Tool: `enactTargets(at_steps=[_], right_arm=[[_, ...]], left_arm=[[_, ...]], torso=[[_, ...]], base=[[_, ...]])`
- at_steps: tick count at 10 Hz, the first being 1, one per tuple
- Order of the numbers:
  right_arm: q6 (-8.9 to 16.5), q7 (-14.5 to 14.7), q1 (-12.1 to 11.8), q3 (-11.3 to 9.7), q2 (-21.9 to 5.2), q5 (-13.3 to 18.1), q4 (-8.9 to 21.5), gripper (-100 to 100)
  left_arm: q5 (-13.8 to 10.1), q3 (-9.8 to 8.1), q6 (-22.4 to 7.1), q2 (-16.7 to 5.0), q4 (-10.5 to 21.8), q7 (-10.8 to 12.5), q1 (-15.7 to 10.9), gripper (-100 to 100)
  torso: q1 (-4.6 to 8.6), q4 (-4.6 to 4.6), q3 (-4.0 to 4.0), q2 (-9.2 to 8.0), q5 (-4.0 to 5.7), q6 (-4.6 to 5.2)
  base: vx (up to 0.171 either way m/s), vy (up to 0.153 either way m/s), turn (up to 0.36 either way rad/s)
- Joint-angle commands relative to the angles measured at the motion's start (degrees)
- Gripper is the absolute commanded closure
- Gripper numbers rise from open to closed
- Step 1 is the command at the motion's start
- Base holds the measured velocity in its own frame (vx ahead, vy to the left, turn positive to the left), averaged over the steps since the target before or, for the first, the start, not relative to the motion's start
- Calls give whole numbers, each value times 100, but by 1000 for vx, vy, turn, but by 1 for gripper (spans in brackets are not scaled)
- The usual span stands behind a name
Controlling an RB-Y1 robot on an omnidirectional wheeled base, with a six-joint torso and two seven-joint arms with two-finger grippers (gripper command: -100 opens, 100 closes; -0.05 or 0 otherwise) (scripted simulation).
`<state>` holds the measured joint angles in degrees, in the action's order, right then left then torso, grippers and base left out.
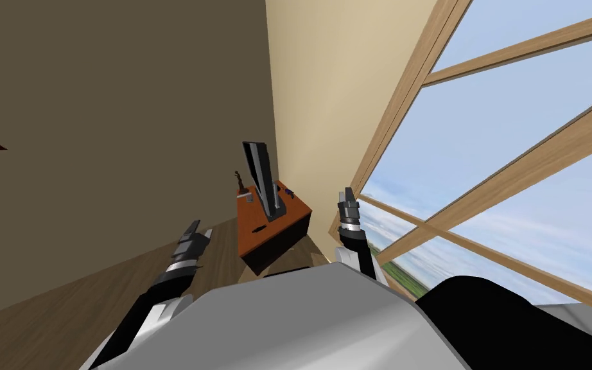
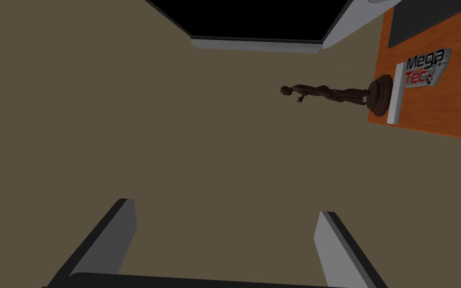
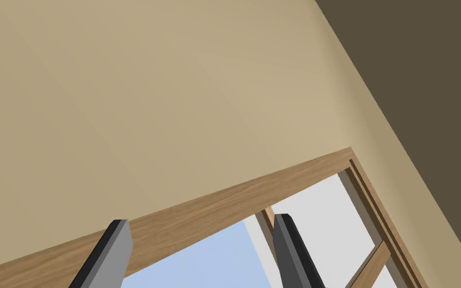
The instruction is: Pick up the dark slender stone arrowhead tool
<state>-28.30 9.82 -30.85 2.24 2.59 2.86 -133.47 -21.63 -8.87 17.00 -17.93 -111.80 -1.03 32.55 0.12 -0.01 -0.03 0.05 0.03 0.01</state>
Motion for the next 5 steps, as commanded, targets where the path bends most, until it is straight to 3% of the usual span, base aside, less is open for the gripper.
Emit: enactTargets(at_steps=[1, 2, 3, 4, 5], right_arm=[[0, 0, 0, 0, 0, 0, 0, 0], [0, 0, -1, 1, 0, 0, 0, 0], [0, 0, 0, 0, 0, 0, 0, 0], [0, 0, -1, 1, 0, 0, 0, 0], [0, 0, 0, 0, 0, 0, 0, 0]], left_arm=[[-90, 14, -130, -14, 240, -4, -28, -100], [-293, -34, -354, -140, 398, 43, -17, -100], [-293, -34, -354, -140, 474, 43, -17, -100], [-497, -80, -528, -266, 719, 92, -10, -100], [-497, -80, -586, -266, 719, 92, -10, -100]], torso=[[0, 0, 0, 0, 0, 0], [-2, 0, 0, -1, -1, -4], [-2, 0, -1, 1, -1, 0], [-5, 0, 0, 0, -1, -5], [-2, 0, 0, 0, -1, -1]], base=[[17, -26, -138], [24, -33, -276], [20, -22, -116], [20, -33, -261], [16, -19, -99]])
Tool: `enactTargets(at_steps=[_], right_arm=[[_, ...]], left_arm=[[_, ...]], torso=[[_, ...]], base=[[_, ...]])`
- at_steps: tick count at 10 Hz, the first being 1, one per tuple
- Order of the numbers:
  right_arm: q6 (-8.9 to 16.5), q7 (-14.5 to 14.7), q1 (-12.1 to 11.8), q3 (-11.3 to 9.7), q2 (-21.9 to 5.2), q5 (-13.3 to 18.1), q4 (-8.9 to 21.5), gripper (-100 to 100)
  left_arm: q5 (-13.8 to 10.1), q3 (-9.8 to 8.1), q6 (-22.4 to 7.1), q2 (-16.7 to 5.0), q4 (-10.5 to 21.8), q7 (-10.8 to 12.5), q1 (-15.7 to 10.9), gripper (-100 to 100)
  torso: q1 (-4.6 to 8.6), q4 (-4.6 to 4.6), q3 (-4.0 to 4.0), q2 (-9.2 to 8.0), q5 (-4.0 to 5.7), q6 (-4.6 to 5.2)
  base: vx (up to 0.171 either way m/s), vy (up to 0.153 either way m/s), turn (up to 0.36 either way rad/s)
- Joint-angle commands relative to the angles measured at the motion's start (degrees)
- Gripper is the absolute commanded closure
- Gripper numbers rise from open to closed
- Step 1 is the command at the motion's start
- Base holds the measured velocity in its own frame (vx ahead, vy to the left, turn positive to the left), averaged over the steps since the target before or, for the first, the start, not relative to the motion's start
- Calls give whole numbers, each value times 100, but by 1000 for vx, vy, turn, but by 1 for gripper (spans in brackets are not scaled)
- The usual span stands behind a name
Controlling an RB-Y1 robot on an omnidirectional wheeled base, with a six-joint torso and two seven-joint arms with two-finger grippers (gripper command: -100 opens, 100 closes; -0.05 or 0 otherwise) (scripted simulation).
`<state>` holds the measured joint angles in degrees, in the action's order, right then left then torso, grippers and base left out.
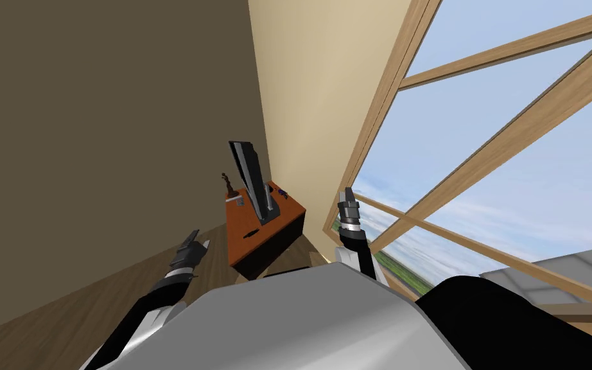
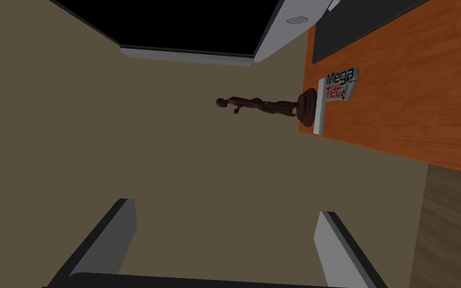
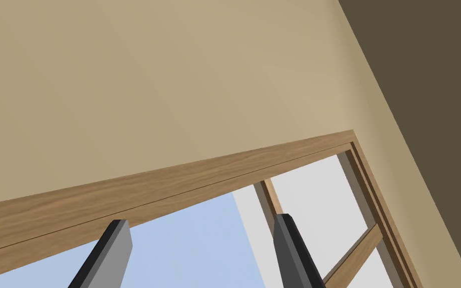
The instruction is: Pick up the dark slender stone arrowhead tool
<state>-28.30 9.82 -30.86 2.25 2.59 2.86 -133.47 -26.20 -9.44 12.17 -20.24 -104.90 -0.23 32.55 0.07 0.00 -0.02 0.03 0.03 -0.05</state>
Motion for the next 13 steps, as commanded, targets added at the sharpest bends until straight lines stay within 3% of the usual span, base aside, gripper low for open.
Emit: enactTargets(at_steps=[1, 2, 3, 4, 8, 9, 10, 13], right_arm=[[0, 0, 0, 0, 0, 0, 0, 0], [0, 0, 1, -1, 0, 0, 0, 0], [0, 0, 0, 0, 0, 0, 0, 0], [0, 0, 1, -1, 0, 0, 0, 0], [0, 0, -1, 0, 0, 0, 0, 0], [0, 0, 0, 0, 0, 0, 0, 0], [0, 0, -1, 0, 0, 0, 0, 0], [0, 0, 0, 0, 0, 0, 0, 0]], left_arm=[[-244, -64, -286, -161, 283, 61, -9, -100], [-244, -64, -344, -161, 283, 61, -9, -100], [-449, -102, -590, -284, 482, 110, -12, -100], [-449, -102, -590, -284, 546, 110, -12, -100], [-1053, -193, -1248, -641, 1312, 256, -49, -100], [-1053, -193, -1355, -641, 1361, 256, -49, -100], [-1249, -215, -1572, -751, 1537, 303, -69, -100], [-1440, -234, -1874, -857, 1917, 350, -94, -100]], torso=[[0, 0, 0, 0, 0, 0], [2, -1, -1, 2, 0, 5], [0, -1, -1, 2, 0, 1], [3, -1, -2, 4, 0, 3], [1, -2, -5, 8, 0, -3], [1, -2, -5, 9, 0, 3], [0, -2, -5, 8, 0, -1], [0, -2, -5, 9, 0, 2]], base=[[25, -31, -228], [25, -22, -144], [34, -31, -221], [28, -26, -125], [44, -29, -257], [40, -15, -111], [45, -28, -241], [42, -16, -145]])
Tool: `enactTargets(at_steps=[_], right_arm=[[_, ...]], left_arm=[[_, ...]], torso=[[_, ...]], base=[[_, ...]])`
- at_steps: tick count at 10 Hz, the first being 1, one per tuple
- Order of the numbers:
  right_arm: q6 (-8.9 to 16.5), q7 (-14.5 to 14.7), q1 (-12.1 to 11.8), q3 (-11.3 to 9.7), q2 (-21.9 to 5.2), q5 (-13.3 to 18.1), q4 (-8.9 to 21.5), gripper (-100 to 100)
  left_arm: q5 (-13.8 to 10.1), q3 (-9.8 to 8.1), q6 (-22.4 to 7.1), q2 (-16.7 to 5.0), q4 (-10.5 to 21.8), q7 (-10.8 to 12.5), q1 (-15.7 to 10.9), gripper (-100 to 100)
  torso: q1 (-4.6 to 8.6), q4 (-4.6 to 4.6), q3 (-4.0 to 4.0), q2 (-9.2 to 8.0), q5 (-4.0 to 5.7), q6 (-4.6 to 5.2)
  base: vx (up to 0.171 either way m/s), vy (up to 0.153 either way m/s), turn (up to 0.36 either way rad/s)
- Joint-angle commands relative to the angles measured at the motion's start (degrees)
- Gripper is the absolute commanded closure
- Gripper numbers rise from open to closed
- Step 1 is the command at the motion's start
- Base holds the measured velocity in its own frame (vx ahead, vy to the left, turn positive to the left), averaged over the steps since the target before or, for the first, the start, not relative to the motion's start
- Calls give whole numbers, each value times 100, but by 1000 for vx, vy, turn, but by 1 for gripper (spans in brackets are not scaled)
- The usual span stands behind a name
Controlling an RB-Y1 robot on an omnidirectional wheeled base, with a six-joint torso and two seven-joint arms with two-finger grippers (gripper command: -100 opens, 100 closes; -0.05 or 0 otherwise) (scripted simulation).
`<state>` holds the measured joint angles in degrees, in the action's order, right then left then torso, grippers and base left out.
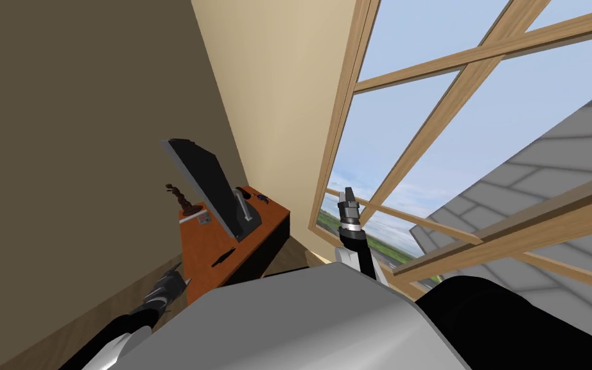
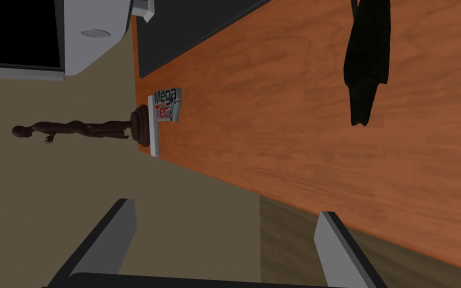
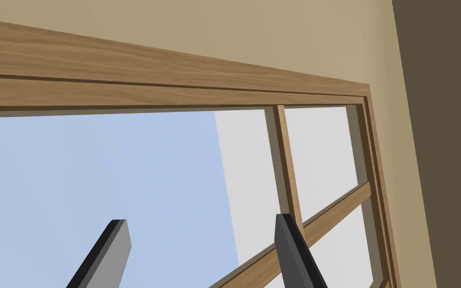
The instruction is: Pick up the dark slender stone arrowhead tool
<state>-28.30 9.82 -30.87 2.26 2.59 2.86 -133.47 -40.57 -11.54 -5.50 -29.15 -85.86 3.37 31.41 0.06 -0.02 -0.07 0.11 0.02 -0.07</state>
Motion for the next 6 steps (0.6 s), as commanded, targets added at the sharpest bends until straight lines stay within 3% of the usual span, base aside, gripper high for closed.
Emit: enactTargets(at_steps=[1, 2, 3, 4, 5, 6], right_arm=[[0, 0, 0, 0, 0, 0, 0, 0], [0, 0, 1, -1, 0, 0, 0, 0], [0, 0, 0, 0, 0, 0, 0, 0], [0, 0, 1, 0, 0, 0, 0, 0], [0, 0, 0, 0, 0, 0, 0, 0], [0, 0, 1, 0, 0, 0, 0, 0]], left_arm=[[-189, -38, -286, -68, 286, 35, -8, -100], [-189, -38, -365, -68, 291, 35, -8, -100], [-370, -48, -536, -164, 552, 79, -41, -100], [-370, -48, -623, -164, 567, 79, -41, -100], [-543, -53, -878, -252, 699, 121, -77, -100], [-543, -53, -878, -252, 841, 121, -77, -100]], torso=[[0, 0, 0, 0, 0, 0], [2, 0, -1, 1, 0, 4], [0, 0, 1, -1, 0, -1], [1, 0, -1, 2, 1, 3], [0, 0, 0, 0, 0, -1], [2, 0, -1, 3, 1, 4]], base=[[49, -20, -244], [40, -10, -128], [54, -14, -230], [44, -6, -115], [48, -18, -221], [45, -12, -116]])
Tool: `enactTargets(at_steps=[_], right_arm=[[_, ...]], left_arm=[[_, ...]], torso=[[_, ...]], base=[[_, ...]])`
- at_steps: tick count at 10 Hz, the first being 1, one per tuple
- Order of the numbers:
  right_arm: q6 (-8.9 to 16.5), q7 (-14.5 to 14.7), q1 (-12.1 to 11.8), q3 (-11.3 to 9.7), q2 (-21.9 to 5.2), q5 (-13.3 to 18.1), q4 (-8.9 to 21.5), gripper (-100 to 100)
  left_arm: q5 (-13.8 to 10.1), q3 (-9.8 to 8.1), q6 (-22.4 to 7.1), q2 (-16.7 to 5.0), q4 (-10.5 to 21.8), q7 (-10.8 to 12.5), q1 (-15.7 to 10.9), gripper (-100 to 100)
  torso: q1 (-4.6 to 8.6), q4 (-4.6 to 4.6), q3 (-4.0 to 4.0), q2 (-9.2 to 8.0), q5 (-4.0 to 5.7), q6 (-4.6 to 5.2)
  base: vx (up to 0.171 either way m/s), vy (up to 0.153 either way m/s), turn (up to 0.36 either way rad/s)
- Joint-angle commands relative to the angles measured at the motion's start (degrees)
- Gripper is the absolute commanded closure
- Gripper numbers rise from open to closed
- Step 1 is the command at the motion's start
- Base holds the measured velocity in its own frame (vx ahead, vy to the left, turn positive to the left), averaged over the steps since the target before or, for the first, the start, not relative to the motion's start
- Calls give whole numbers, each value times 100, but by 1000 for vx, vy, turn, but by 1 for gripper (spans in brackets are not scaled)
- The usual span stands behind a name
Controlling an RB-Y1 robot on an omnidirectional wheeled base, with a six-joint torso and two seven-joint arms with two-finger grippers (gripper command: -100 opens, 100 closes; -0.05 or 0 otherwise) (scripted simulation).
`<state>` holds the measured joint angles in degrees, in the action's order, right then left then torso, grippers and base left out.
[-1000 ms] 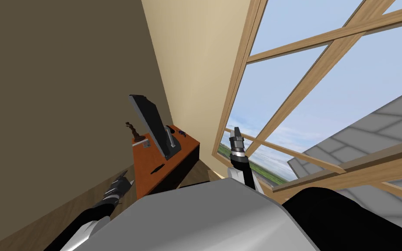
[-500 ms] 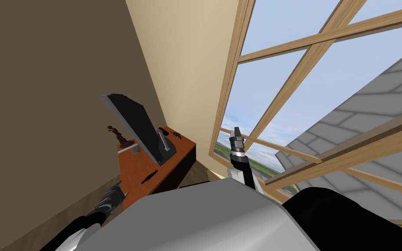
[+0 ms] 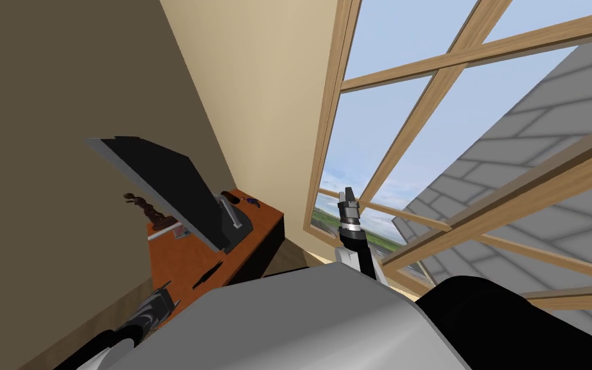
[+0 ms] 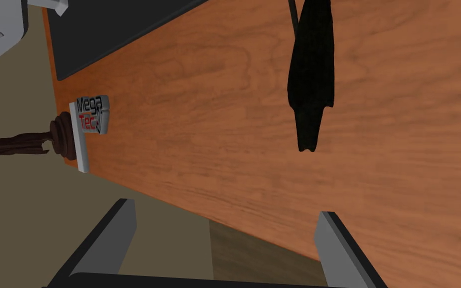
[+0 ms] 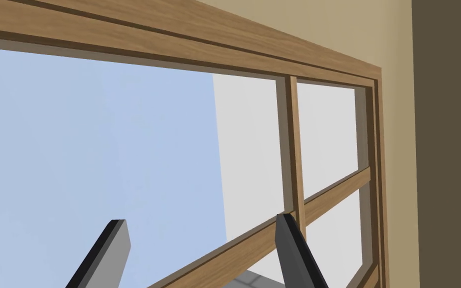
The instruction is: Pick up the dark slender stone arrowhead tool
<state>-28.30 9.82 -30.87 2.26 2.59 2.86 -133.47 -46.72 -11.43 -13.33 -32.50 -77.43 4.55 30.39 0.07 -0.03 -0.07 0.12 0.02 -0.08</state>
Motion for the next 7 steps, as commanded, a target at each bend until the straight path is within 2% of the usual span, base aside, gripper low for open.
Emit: enactTargets(at_steps=[1, 2, 3, 4, 5, 6, 7], right_arm=[[0, 0, 0, 0, 0, 0, 0, 0], [0, 0, 0, 0, 0, 0, 0, 0], [0, 0, 0, 0, 0, 0, 0, 0], [0, 0, 0, 0, 0, 0, 0, 0], [0, 0, 0, 0, 0, 0, 0, 0], [0, 0, 0, 0, 0, 0, 0, 0], [0, 0, 0, 0, 0, 0, 0, 0]], left_arm=[[-93, -66, -286, 2, 271, 45, -16, -100], [-93, -66, -327, 2, 271, 45, -16, -100], [-250, -62, -485, -74, 541, 84, -61, -100], [-250, -62, -595, -74, 541, 84, -61, -100], [-399, -54, -824, -145, 764, 122, -109, -100], [-399, -54, -837, -145, 808, 122, -109, -100], [-538, -42, -1072, -212, 989, 157, -160, -100]], torso=[[0, 0, 0, 0, 0, 0], [0, 0, -2, 5, 0, 3], [-1, 0, -1, 1, 1, 0], [-2, 0, -1, 3, 0, 3], [-2, 0, 0, -1, 0, 0], [-2, 0, -1, 2, 0, 3], [-3, 0, 0, 0, 0, -1]], base=[[65, -14, -202], [49, -2, -106], [53, -3, -170], [45, 1, -116], [57, -1, -211], [47, 3, -93], [46, 5, -190]])
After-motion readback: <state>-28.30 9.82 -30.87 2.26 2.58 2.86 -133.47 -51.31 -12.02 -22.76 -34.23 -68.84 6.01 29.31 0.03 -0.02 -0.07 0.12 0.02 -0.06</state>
